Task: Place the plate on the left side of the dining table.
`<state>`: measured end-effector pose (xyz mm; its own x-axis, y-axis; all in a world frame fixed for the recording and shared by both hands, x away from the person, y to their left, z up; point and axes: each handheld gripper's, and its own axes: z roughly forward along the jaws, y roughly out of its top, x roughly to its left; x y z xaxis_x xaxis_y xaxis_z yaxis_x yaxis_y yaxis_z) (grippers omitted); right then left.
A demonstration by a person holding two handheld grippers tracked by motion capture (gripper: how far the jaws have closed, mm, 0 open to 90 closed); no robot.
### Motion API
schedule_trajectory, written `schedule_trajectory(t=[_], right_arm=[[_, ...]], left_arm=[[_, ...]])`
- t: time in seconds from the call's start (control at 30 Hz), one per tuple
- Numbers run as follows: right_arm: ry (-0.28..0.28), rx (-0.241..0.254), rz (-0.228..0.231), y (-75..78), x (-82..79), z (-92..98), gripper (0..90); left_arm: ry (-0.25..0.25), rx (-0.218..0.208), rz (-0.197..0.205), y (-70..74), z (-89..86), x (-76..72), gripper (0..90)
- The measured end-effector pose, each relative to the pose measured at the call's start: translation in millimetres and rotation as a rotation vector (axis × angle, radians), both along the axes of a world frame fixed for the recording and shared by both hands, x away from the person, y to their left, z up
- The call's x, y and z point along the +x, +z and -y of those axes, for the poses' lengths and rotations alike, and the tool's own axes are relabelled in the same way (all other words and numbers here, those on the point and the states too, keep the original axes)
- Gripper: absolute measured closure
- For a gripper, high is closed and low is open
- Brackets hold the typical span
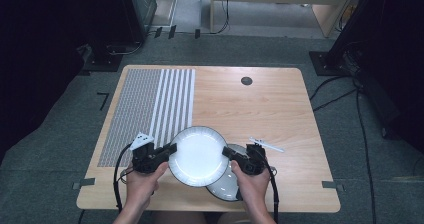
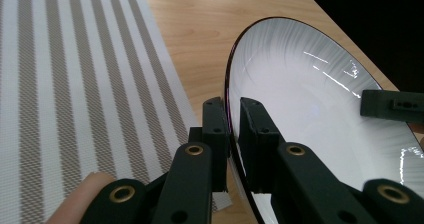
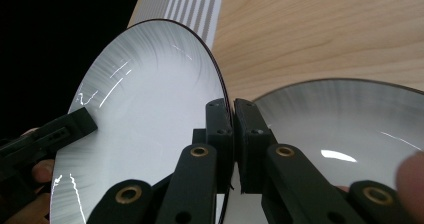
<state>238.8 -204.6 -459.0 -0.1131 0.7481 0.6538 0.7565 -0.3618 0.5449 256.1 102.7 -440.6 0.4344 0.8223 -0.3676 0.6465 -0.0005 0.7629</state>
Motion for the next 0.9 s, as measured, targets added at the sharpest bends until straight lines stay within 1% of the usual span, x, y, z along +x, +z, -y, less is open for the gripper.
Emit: schedule_trajectory(t=[0.1, 0.23, 0.27, 0.3, 0.5, 0.67, 0.73, 0.9], right_arm=[[0.011, 0.005, 0.003, 3.8, 7.5, -7.7, 86.5], [0.025, 0.009, 0.000, 7.6, 18.0, -17.6, 86.5], [0.028, 0.008, 0.000, 8.2, 20.6, -19.8, 86.5], [0.032, 0.006, 0.001, 8.8, 23.7, -22.7, 86.5], [0.049, 0.008, -0.006, 12.7, 38.9, -36.5, 86.5], [0.065, -0.003, 0.000, 20.5, 53.6, -49.7, 86.5], [0.072, -0.008, 0.006, 23.1, 60.0, -55.4, 86.5], [0.084, -0.016, 0.004, 27.3, 74.9, -71.1, 86.5]], left_arm=[[0.014, -0.005, 0.006, 3.7, -7.7, 4.3, 83.1], [0.031, -0.014, 0.002, 6.7, -17.6, 10.8, 83.3], [0.031, -0.014, 0.002, 6.7, -17.6, 10.8, 83.4], [0.042, -0.014, 0.000, 7.5, -22.6, 14.5, 83.4], [0.061, -0.007, 0.002, 12.9, -35.6, 25.2, 83.4], [0.084, -0.008, 0.005, 17.8, -47.9, 35.1, 83.2], [0.093, -0.014, 0.003, 19.0, -53.7, 39.4, 83.2], [0.117, -0.026, 0.001, 20.3, -68.2, 49.6, 83.4]])
